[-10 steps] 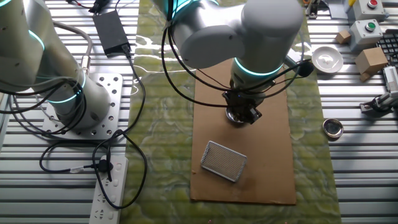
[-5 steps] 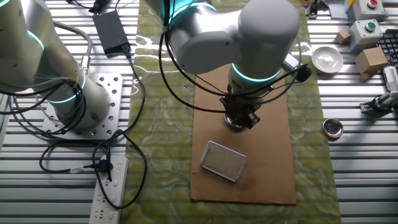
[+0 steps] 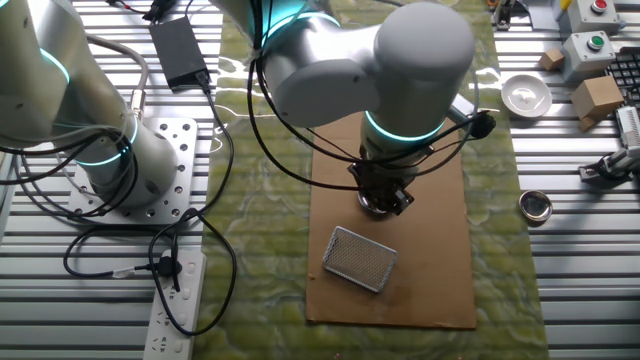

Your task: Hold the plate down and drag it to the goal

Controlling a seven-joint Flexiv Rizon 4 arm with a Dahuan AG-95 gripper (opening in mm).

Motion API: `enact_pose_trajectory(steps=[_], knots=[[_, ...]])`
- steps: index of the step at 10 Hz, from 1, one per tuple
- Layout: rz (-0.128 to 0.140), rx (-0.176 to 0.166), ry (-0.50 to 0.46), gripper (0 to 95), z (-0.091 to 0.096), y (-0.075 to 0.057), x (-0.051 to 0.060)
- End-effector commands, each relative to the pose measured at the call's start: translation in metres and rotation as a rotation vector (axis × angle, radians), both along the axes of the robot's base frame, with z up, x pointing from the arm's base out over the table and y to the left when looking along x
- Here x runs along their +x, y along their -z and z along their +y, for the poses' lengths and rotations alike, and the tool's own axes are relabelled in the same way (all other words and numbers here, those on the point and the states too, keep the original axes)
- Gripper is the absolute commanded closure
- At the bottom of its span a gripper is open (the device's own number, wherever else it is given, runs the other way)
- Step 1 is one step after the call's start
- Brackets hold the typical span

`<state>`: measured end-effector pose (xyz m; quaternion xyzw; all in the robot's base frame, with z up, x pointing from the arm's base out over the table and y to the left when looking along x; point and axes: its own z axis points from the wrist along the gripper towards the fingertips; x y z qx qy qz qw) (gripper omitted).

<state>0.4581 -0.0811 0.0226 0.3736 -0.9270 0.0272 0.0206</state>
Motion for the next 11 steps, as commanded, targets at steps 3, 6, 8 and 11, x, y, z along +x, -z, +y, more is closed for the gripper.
enact_pose_trajectory(steps=[3, 6, 8, 11], knots=[[0.005, -0.024, -0.043, 95.0, -0.009, 0.003, -0.003], [0.009, -0.055, -0.068, 95.0, -0.012, 0.001, -0.005], [0.011, -0.072, -0.082, 95.0, -0.015, 0.002, -0.006], [0.013, -0.083, -0.098, 95.0, -0.02, 0.003, -0.007]])
